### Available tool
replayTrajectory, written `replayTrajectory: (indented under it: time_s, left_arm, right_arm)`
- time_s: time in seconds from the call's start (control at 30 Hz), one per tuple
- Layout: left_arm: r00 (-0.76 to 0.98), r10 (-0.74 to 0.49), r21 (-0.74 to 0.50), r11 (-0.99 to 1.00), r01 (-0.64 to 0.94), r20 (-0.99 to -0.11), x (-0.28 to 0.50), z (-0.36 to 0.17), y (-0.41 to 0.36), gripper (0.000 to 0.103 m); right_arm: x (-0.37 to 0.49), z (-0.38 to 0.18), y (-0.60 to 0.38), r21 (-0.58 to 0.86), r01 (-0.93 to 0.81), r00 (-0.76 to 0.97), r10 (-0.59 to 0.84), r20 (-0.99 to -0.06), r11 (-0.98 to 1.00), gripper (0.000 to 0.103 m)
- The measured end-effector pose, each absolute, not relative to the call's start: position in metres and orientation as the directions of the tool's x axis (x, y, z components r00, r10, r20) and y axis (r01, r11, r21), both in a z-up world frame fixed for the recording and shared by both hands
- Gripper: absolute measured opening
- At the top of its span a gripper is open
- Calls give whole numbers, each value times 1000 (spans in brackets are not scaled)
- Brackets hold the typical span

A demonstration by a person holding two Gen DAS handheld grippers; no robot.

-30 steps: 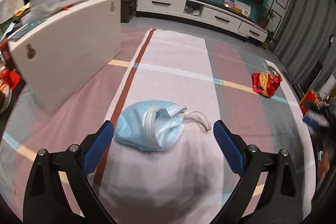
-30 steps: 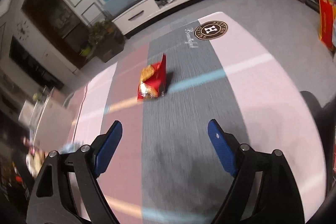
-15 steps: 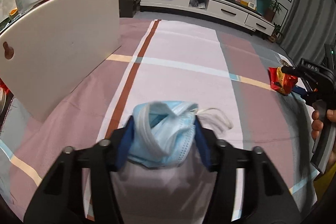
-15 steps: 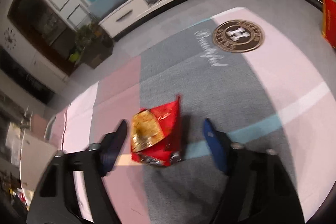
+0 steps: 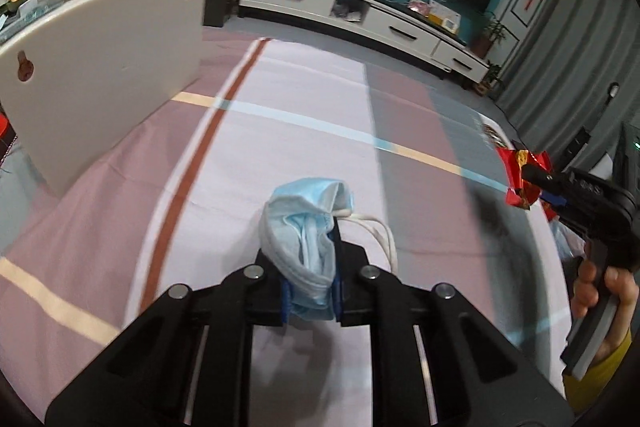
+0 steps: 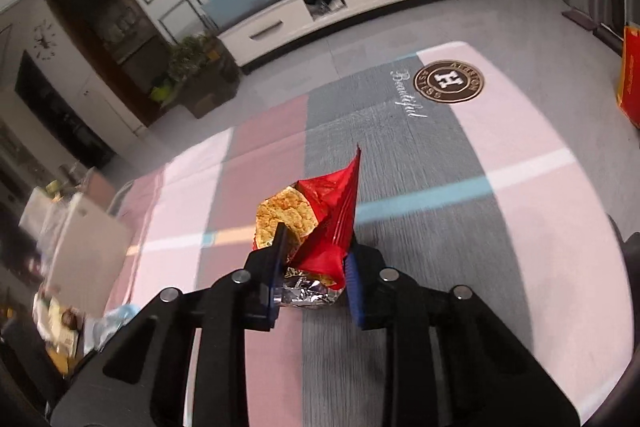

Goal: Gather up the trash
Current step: 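Carry the blue mask and red chip bag over the black bin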

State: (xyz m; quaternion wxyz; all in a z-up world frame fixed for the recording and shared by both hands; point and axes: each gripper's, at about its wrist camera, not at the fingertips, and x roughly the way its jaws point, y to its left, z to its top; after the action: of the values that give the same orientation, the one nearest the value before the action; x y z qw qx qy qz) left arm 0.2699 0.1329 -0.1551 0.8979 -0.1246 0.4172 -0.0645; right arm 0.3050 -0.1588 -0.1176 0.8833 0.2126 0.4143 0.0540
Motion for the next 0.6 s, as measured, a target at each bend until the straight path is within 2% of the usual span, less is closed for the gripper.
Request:
replayTrajectory:
  time_s: [0.33,0.6]
  left_arm:
    - [642,-321,-285,945,163,-696,202,-121,61,16]
    - [616,-389,-305,921,242,-685,141,-117,13,16]
  right_arm:
    - [183,-87,-181,392,9,676,283,-680,920,27]
    - [96,-84,-212,349,42,716,216,-664,936,27]
